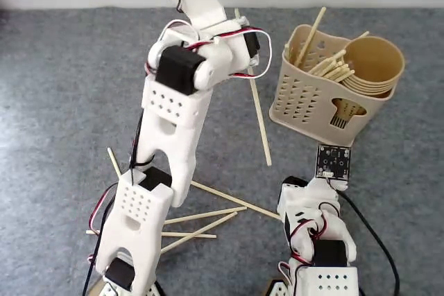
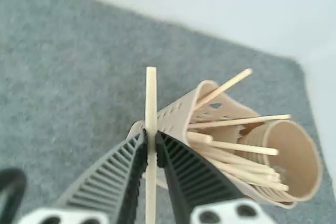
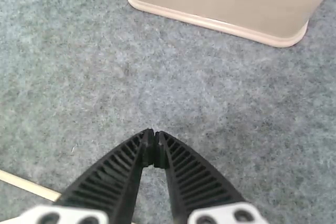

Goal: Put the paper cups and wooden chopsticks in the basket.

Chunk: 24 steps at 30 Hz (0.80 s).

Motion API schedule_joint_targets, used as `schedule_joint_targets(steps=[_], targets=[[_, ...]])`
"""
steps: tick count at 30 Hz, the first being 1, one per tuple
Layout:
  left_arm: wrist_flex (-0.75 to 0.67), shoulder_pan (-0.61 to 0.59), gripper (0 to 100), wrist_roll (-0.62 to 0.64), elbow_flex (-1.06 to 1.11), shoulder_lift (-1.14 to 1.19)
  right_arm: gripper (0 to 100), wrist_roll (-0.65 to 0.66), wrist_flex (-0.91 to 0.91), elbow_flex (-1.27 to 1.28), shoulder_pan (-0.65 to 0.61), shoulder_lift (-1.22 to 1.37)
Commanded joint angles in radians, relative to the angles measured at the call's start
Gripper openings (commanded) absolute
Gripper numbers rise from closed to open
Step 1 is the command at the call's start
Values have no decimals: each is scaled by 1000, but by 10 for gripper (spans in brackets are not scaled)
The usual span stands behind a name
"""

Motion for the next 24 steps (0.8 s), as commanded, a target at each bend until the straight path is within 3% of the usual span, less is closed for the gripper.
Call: schedule_joint_targets(steps=[1,7,13,24], targets=[[-29,15,12,-48,-82,-98,9,0,4,12,5,-22],[-91,18,12,-55,-84,-164,9,0,5,12,5,-22],[-17,40,12,-140,-84,-236,9,0,5,12,5,-22],[17,-51,12,-190,-79,-318,9,0,5,12,5,-22]])
